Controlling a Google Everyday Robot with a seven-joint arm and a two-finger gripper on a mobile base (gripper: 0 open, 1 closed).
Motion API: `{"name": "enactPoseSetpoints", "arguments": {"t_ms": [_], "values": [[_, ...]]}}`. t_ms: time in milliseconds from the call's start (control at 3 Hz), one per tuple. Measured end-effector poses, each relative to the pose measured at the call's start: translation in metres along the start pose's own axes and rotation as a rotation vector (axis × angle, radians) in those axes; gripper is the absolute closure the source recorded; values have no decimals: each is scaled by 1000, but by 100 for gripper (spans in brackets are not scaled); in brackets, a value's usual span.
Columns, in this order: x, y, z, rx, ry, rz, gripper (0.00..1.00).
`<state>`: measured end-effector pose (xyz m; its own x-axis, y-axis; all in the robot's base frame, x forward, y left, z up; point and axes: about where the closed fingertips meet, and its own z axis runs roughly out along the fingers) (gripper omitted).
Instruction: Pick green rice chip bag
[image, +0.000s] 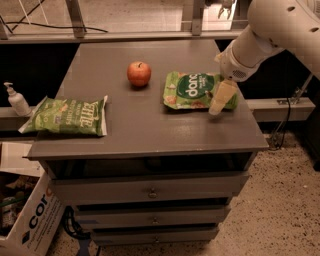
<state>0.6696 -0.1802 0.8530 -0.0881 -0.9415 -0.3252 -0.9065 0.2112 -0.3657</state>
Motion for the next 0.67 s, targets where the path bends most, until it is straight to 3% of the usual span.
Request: {"name": "enactPoseSetpoints", "arguments": {"t_ms": [667], "values": [[-5,-16,9,1,7,44,41]]}}
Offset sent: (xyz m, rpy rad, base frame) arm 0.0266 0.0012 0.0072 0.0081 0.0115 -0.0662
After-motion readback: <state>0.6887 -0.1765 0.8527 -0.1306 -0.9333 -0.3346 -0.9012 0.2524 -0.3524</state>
